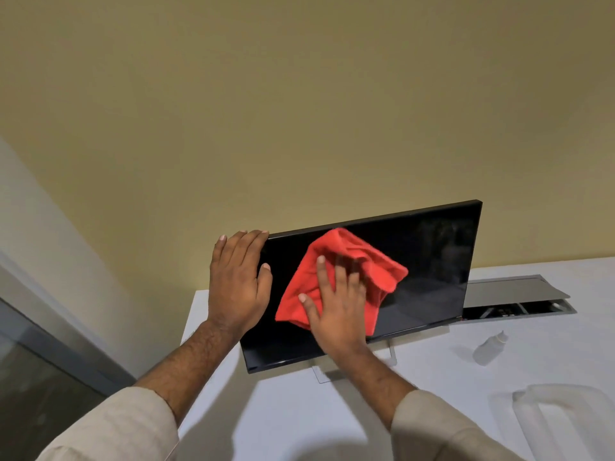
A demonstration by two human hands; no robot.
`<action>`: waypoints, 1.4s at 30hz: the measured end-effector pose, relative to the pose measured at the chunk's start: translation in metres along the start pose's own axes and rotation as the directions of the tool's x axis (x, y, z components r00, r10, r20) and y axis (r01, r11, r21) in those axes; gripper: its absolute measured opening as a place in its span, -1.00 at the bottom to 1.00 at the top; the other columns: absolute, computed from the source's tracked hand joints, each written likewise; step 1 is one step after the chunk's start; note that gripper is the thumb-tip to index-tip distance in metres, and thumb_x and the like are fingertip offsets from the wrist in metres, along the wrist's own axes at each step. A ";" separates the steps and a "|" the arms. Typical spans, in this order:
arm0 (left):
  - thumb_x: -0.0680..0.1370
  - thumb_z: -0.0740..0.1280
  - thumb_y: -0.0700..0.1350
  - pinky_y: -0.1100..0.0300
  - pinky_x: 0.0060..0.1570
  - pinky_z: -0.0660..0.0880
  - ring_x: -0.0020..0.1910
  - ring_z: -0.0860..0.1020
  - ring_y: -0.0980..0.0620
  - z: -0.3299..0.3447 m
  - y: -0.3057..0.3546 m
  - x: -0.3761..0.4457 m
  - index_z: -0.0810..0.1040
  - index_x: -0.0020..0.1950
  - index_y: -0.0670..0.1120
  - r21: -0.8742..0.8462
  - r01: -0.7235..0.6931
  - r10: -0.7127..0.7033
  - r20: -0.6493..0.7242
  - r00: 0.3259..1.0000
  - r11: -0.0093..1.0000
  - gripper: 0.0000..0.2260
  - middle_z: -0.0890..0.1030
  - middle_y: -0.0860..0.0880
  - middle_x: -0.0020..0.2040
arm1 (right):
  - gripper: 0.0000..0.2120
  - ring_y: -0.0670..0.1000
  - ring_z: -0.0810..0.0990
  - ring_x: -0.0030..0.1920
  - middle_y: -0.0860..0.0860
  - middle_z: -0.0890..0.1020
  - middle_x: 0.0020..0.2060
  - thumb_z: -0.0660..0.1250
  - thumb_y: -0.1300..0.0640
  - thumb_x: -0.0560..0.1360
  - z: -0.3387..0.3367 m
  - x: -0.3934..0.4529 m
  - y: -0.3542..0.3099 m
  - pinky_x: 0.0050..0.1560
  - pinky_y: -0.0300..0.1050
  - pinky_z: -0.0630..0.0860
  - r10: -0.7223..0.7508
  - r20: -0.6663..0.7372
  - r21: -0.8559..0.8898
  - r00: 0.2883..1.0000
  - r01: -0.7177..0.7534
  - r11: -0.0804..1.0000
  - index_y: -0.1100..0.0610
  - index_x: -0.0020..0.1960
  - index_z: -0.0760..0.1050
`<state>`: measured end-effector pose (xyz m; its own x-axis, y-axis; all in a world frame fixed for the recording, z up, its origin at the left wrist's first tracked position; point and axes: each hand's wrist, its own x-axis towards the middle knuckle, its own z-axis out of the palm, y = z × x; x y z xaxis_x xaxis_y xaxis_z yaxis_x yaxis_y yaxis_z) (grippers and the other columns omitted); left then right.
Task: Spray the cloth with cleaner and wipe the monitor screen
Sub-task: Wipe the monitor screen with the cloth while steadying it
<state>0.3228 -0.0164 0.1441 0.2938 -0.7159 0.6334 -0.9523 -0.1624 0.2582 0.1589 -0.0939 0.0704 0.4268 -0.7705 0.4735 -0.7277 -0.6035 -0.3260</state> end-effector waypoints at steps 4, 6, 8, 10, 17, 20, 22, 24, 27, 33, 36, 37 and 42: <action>0.52 0.20 -0.11 0.02 0.58 0.01 0.40 0.40 -0.07 0.001 0.000 -0.001 0.45 0.42 -0.12 0.004 -0.003 0.003 0.008 1.000 1.000 -0.54 0.54 -0.04 0.34 | -0.27 0.22 0.40 0.39 0.09 0.29 0.51 0.10 -0.28 0.56 0.028 -0.052 -0.005 0.25 0.15 0.46 -0.017 0.242 0.055 0.970 0.003 0.998 -0.13 0.59 -0.18; 0.52 0.19 -0.10 0.00 0.58 0.02 0.40 0.41 -0.07 0.002 0.000 -0.002 0.46 0.42 -0.12 0.003 -0.003 0.003 0.004 1.000 1.000 -0.54 0.54 -0.03 0.34 | -0.22 0.20 0.38 0.40 0.03 0.16 0.57 0.07 -0.32 0.53 0.042 -0.080 0.003 0.32 0.12 0.38 -0.049 0.416 0.044 0.908 0.034 0.998 -0.21 0.55 -0.32; 0.51 0.19 -0.10 -0.01 0.58 0.02 0.41 0.40 -0.07 0.002 0.000 -0.002 0.46 0.42 -0.12 0.004 -0.008 0.008 0.001 1.000 1.000 -0.54 0.54 -0.03 0.34 | -0.19 0.17 0.45 0.32 -0.02 0.15 0.56 0.07 -0.36 0.49 0.051 -0.103 0.015 0.28 0.07 0.38 -0.062 0.531 0.044 0.845 0.045 0.998 -0.24 0.54 -0.34; 0.51 0.19 -0.09 0.00 0.58 0.01 0.41 0.40 -0.07 0.002 0.000 -0.003 0.45 0.42 -0.12 0.007 -0.014 0.014 0.000 1.000 1.000 -0.53 0.53 -0.04 0.34 | -0.23 0.14 0.47 0.29 -0.05 0.22 0.53 0.06 -0.38 0.47 0.052 -0.114 0.026 0.24 0.05 0.39 -0.060 0.572 0.030 0.818 0.052 0.998 -0.23 0.57 -0.18; 0.50 0.20 -0.10 -0.01 0.58 0.03 0.41 0.40 -0.08 0.003 -0.001 -0.002 0.45 0.43 -0.12 0.018 -0.032 0.033 -0.014 0.999 0.999 -0.52 0.53 -0.04 0.34 | -0.28 0.11 0.62 0.13 0.05 0.41 0.44 0.16 -0.38 0.50 0.026 -0.066 0.024 -0.02 0.00 0.57 -0.100 0.201 -0.035 0.974 0.109 0.993 -0.06 0.55 0.19; 0.50 0.21 -0.10 -0.02 0.57 0.04 0.40 0.40 -0.08 0.003 -0.002 -0.001 0.45 0.42 -0.13 0.022 -0.041 0.042 -0.023 0.999 0.999 -0.52 0.53 -0.05 0.34 | -0.24 0.16 0.42 0.40 0.08 0.28 0.50 0.09 -0.38 0.53 0.014 -0.030 0.012 0.16 0.10 0.52 -0.042 0.094 0.012 0.995 0.042 0.999 -0.07 0.60 -0.03; 0.50 0.21 -0.10 -0.03 0.57 0.05 0.41 0.40 -0.08 0.004 -0.002 -0.001 0.45 0.43 -0.12 0.023 -0.040 0.040 -0.028 0.999 0.999 -0.52 0.53 -0.05 0.34 | -0.22 0.21 0.30 0.48 0.07 0.22 0.52 0.04 -0.39 0.53 0.012 -0.023 0.004 0.23 0.14 0.48 0.018 0.096 0.032 0.995 -0.021 0.999 -0.10 0.60 -0.18; 0.50 0.21 -0.10 -0.03 0.57 0.04 0.41 0.39 -0.07 0.004 -0.002 -0.001 0.45 0.42 -0.12 0.021 -0.036 0.037 -0.037 0.999 0.999 -0.53 0.53 -0.05 0.34 | -0.20 0.25 0.27 0.48 0.09 0.23 0.53 0.05 -0.40 0.53 0.015 -0.033 0.000 0.27 0.17 0.44 0.021 0.131 0.016 0.991 -0.024 1.000 -0.07 0.60 -0.16; 0.49 0.22 -0.11 -0.01 0.58 0.03 0.40 0.39 -0.07 0.005 -0.002 -0.002 0.46 0.41 -0.13 0.015 -0.034 0.034 -0.050 0.998 0.999 -0.53 0.54 -0.05 0.33 | -0.21 0.25 0.45 0.36 0.09 0.35 0.48 0.14 -0.39 0.49 0.030 -0.074 0.005 0.20 0.15 0.49 -0.104 0.300 0.032 0.948 0.099 0.995 -0.04 0.59 0.05; 0.49 0.21 -0.09 0.00 0.57 0.03 0.39 0.40 -0.08 0.008 -0.004 -0.003 0.46 0.42 -0.12 0.021 -0.051 0.052 -0.056 0.997 0.998 -0.52 0.53 -0.05 0.33 | -0.34 0.00 0.66 -0.02 -0.11 0.57 0.25 0.23 -0.41 0.39 0.054 -0.137 0.037 -0.06 -0.04 0.57 -0.154 0.513 0.063 0.844 0.142 0.988 -0.14 0.41 0.35; 0.50 0.21 -0.08 0.03 0.58 0.00 0.40 0.40 -0.08 0.007 -0.007 -0.003 0.44 0.43 -0.11 0.026 -0.056 0.058 -0.054 0.997 0.998 -0.51 0.53 -0.05 0.34 | -0.38 0.02 0.68 -0.03 -0.06 0.63 0.19 0.25 -0.41 0.41 0.053 -0.135 0.053 -0.03 0.01 0.59 -0.159 0.459 0.020 0.874 0.169 0.985 -0.08 0.34 0.47; 0.50 0.21 -0.08 0.03 0.58 -0.01 0.40 0.39 -0.08 0.007 -0.007 -0.003 0.44 0.44 -0.11 0.026 -0.056 0.057 -0.052 0.997 0.998 -0.51 0.52 -0.05 0.34 | -0.37 0.05 0.68 0.00 -0.03 0.62 0.21 0.22 -0.41 0.44 0.052 -0.133 0.061 0.01 0.04 0.57 -0.152 0.451 0.006 0.879 0.167 0.986 -0.06 0.36 0.47; 0.51 0.21 -0.07 0.05 0.59 -0.04 0.42 0.38 -0.07 0.006 -0.006 -0.004 0.43 0.44 -0.11 0.026 -0.047 0.049 -0.050 0.998 0.999 -0.51 0.53 -0.06 0.35 | -0.31 0.09 0.51 0.28 -0.02 0.49 0.37 0.10 -0.43 0.50 0.032 -0.124 0.102 0.20 0.08 0.47 -0.013 0.389 -0.097 0.921 0.055 0.994 -0.06 0.49 0.29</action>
<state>0.3268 -0.0173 0.1355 0.2511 -0.6879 0.6810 -0.9670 -0.1460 0.2090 0.0492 -0.0671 -0.0480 0.6117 -0.7816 0.1219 -0.7516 -0.6223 -0.2189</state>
